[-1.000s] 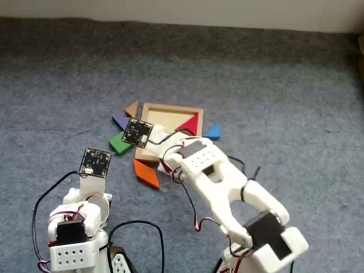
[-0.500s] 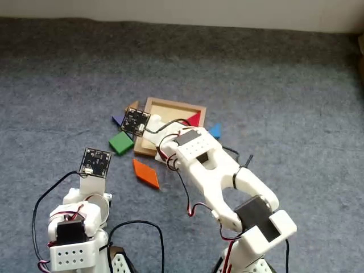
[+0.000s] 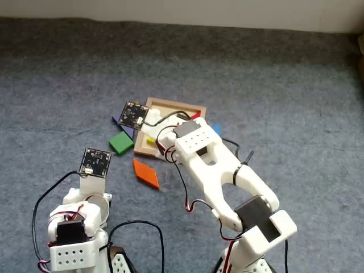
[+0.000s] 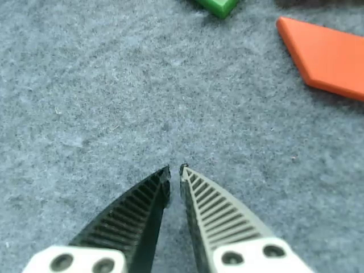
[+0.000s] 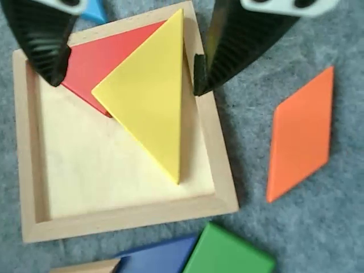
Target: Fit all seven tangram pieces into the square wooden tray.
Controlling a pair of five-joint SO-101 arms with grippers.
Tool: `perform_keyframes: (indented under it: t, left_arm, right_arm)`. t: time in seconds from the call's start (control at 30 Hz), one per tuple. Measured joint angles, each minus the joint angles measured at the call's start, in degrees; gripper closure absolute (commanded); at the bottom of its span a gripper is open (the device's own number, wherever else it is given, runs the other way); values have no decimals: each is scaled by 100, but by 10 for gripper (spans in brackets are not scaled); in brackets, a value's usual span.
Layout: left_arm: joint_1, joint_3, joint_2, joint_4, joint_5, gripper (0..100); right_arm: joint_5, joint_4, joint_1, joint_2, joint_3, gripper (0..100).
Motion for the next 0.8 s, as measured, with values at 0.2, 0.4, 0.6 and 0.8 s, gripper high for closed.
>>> perform_keyframes:
  t: [0.2, 0.4, 0.6, 0.8]
  left_arm:
    - [0, 0, 0, 0, 0, 944]
    - [0, 0, 0, 0, 0, 944]
    - [0, 0, 0, 0, 0, 944]
    - [0, 0, 0, 0, 0, 944]
  right_arm:
    - [0, 677, 211, -316, 0, 949]
    - [-167, 519, 563, -396, -9, 993]
    - [-1116, -246, 879, -396, -9, 991]
    - [-1196, -501, 914, 396, -18, 989]
